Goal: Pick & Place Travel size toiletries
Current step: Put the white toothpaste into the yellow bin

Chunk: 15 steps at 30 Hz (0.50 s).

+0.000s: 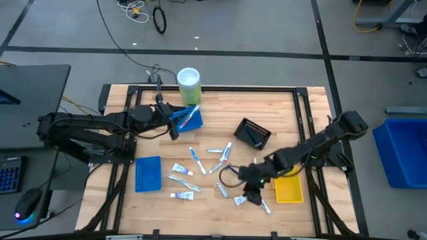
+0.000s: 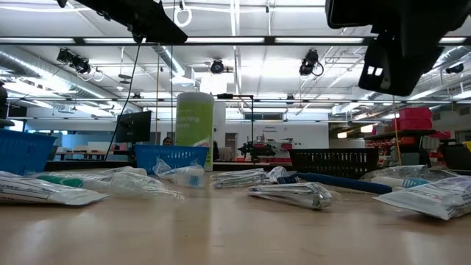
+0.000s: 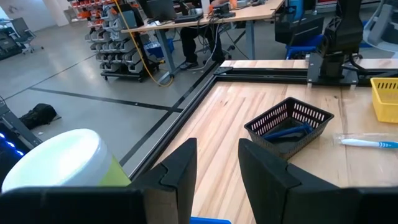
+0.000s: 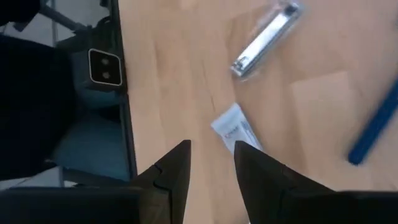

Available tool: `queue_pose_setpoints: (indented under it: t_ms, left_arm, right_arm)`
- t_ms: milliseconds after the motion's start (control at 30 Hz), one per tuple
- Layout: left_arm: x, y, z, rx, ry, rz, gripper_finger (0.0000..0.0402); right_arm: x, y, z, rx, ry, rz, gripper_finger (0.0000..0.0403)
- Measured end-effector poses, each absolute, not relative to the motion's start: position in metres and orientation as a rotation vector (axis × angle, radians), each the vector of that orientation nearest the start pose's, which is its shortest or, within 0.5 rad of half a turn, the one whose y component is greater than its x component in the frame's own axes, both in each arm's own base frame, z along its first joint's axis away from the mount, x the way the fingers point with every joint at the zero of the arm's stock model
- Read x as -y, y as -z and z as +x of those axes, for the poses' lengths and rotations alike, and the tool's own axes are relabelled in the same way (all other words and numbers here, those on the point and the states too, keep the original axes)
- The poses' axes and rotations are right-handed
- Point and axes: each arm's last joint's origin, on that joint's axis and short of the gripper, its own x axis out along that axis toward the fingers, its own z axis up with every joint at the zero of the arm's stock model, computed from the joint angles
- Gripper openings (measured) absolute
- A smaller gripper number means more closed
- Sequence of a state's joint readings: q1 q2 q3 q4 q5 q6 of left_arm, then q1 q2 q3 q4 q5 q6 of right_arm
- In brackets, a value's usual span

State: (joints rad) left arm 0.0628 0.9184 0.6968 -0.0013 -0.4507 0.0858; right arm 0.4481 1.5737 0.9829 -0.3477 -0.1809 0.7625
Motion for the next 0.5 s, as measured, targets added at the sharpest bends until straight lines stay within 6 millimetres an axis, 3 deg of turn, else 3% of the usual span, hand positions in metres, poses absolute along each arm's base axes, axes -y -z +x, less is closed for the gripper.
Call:
queue_pose_setpoints:
  t_ms: [233,367,500]
  left_arm:
    - [-0.025,-0.297,0.202,-0.241,-0.502,0.127,0.0128]
    - [-0.025,-0.297,0.202,-0.242,-0.502,0.127,0.0128]
    - [-0.025,-0.297,0.202,-0.242,-0.502,0.123,0.0128]
  right_arm:
    - [-0.166,-0.175,0.286,-1.131,-0.252,0.454,0.0131]
    - [-0.164,-0.162,0.28,-1.201,-0.22,0.296,0.0131]
    - [-0.163,-0.157,0.281,-1.186,-0.186,0.246,0.0136]
